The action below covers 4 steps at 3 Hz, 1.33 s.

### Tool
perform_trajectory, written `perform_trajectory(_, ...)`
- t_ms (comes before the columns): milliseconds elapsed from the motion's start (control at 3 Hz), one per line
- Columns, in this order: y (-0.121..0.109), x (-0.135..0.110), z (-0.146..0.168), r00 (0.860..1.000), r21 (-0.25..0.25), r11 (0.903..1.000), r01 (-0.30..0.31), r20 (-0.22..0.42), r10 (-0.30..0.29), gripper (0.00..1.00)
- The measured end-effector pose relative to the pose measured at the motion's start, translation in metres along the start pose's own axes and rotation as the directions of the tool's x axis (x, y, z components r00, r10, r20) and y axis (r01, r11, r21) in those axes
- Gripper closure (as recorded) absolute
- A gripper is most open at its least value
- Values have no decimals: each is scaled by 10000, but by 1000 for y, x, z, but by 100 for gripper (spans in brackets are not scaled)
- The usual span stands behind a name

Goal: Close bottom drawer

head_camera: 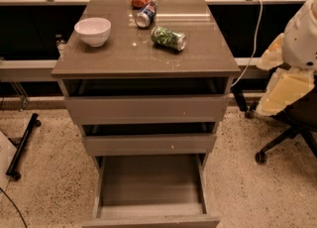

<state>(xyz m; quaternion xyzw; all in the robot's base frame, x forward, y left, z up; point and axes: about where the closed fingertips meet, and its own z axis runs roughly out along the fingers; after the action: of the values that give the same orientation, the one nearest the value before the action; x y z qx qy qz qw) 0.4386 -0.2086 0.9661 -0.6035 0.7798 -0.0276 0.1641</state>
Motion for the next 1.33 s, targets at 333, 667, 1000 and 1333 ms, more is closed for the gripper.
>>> perform_trajectory(333,7,-4,22,9998,-86,9999,-110,154,111,58)
perform_trajectory(667,20,5,77,9940,-870,9930,-797,677,857,90)
perform_trajectory(1000,19,3,68,9955,-694,9952,-697,595,738,100)
perform_trajectory(1333,19,3,68,9955,-688,9952,-692,593,733,100)
